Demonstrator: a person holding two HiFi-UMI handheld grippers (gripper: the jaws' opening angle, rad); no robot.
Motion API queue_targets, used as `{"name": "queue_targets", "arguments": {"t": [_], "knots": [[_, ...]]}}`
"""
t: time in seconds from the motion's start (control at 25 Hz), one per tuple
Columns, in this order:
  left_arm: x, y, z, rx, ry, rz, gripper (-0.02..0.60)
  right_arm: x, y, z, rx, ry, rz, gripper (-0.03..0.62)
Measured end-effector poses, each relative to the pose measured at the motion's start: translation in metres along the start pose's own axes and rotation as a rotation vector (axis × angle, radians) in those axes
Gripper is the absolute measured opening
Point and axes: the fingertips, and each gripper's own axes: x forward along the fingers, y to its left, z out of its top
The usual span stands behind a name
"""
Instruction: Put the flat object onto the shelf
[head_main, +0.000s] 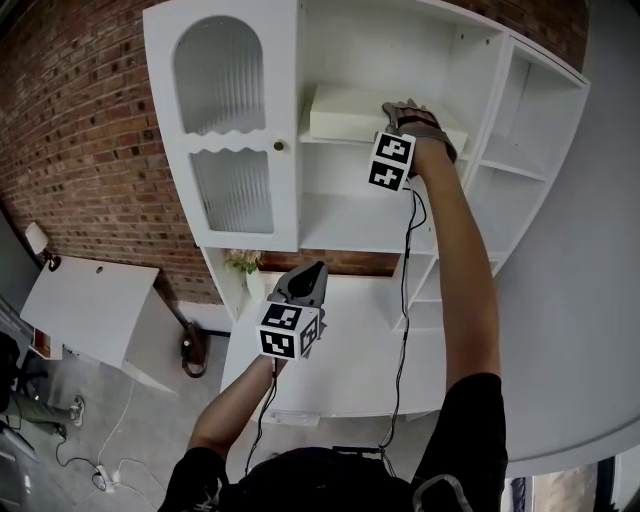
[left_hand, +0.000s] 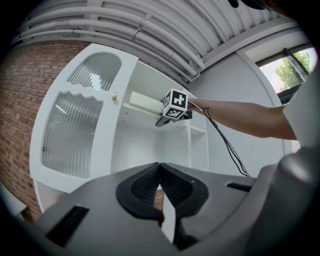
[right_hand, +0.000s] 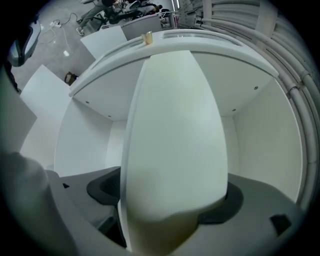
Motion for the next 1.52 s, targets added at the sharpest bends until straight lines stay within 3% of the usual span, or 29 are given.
{"name": "queue_targets", "arguments": {"t": [0.24, 0.48, 0.6, 0.68, 0.76, 0.84, 0.88, 0.92, 0.96, 1.0, 1.08, 1.16, 1.28, 1.52], "knots": [[0.003, 0.012, -0.005, -0.001, 0.009, 0.021, 0.009, 0.014, -0.003, 0.001, -0.003, 0.011, -0.014, 0.416], [-0.003, 0.008, -0.017, -0.016, 0.029, 0.009, 0.009, -0.018, -0.004, 0.008, 0.044, -0.065, -0.043, 0.416], [-0.004, 0.009, -0.025, -0.012, 0.039, 0.002, 0.009, -0.047, -0.005, 0.013, 0.055, -0.113, -0.092, 0.416], [-0.006, 0.008, -0.03, -0.022, 0.04, -0.001, 0.009, -0.081, -0.012, 0.017, 0.121, -0.18, -0.174, 0.414], [-0.011, 0.006, -0.036, -0.035, 0.042, -0.005, 0.009, -0.128, -0.015, 0.014, 0.282, -0.267, -0.27, 0.411], [-0.015, 0.004, -0.04, -0.051, 0.046, -0.013, 0.009, -0.173, -0.003, -0.002, 0.556, -0.33, -0.309, 0.393], [-0.018, 0.002, -0.044, -0.063, 0.051, -0.019, 0.009, -0.19, 0.01, -0.012, 0.721, -0.369, -0.306, 0.305], [-0.021, 0.001, -0.048, -0.079, 0.058, -0.026, 0.009, -0.204, 0.03, -0.02, 0.886, -0.419, -0.282, 0.136], [-0.024, -0.001, -0.054, -0.094, 0.066, -0.032, 0.009, -0.212, 0.055, -0.026, 1.037, -0.469, -0.237, 0.088], [-0.027, -0.002, -0.06, -0.106, 0.074, -0.036, 0.009, -0.217, 0.084, -0.031, 1.166, -0.502, -0.186, 0.087], [-0.035, -0.006, -0.072, -0.116, 0.086, -0.041, 0.009, -0.224, 0.145, -0.039, 1.354, -0.484, -0.123, 0.06], [-0.048, -0.01, -0.083, -0.106, 0.092, -0.037, 0.009, -0.238, 0.2, -0.043, 1.501, -0.428, -0.1, 0.046], [-0.072, -0.018, -0.1, -0.086, 0.1, -0.022, 0.009, -0.271, 0.264, -0.028, 1.692, -0.441, -0.045, 0.037], [-0.118, -0.031, -0.124, -0.055, 0.067, 0.025, 0.009, -0.317, 0.349, 0.011, 1.757, -0.394, 0.023, 0.035]]}}
